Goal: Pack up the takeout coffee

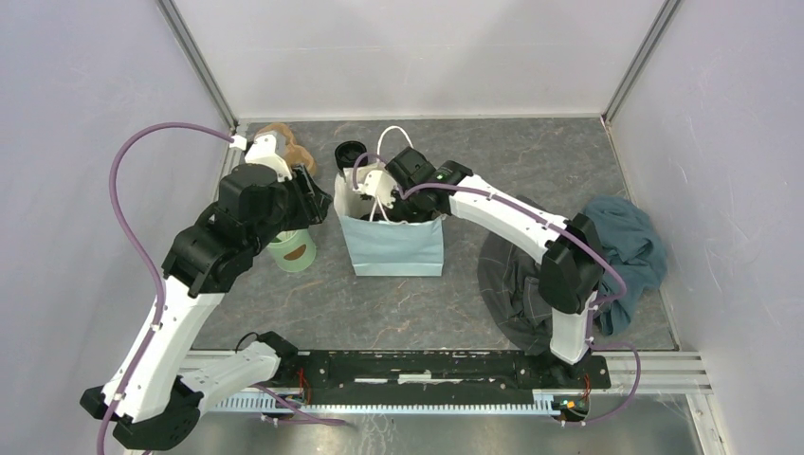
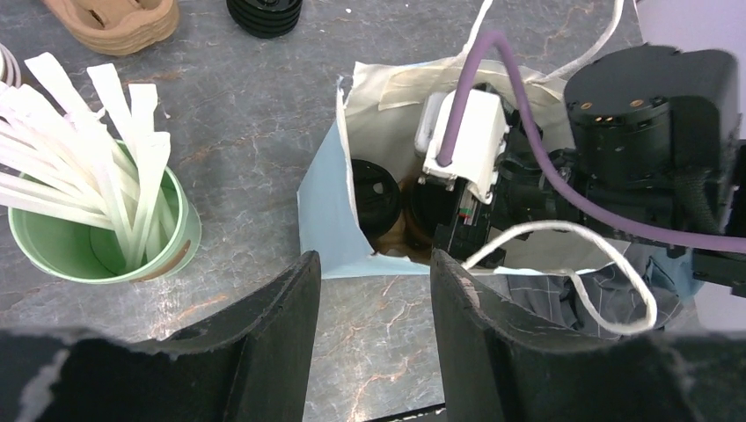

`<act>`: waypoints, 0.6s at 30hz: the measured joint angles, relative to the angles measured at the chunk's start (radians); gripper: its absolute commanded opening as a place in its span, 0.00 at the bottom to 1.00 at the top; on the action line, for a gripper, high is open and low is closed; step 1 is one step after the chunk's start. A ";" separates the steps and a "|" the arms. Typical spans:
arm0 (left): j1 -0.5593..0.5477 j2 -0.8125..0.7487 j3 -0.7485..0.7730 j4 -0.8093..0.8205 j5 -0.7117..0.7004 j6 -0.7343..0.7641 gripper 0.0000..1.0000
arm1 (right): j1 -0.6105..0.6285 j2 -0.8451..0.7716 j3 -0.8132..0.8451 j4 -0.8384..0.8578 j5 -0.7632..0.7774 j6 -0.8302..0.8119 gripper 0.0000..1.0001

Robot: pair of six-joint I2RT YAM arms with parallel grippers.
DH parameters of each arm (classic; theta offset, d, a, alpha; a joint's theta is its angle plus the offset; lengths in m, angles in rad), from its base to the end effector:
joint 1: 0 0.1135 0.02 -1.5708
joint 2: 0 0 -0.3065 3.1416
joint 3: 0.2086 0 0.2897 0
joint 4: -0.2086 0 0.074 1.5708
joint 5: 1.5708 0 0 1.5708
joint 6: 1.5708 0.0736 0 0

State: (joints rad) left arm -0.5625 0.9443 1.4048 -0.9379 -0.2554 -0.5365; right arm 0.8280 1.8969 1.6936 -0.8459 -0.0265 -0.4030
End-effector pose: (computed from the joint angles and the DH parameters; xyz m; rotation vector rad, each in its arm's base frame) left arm 0.1761 -0.0891 0.4748 -0.1336 2.0541 -0.4275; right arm 0.3242 0.3559 0.2774 -1.5268 2.1431 0.1822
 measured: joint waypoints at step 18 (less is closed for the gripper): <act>0.000 0.039 0.000 -0.002 0.021 -0.008 0.61 | 0.000 -0.100 0.269 -0.069 0.008 0.129 0.98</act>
State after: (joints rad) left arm -0.5625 0.9836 1.4052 -0.9398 -0.2340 -0.5446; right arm 0.8280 1.7969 1.9629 -0.9146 -0.0181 -0.2737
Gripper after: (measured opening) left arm 0.587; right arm 0.979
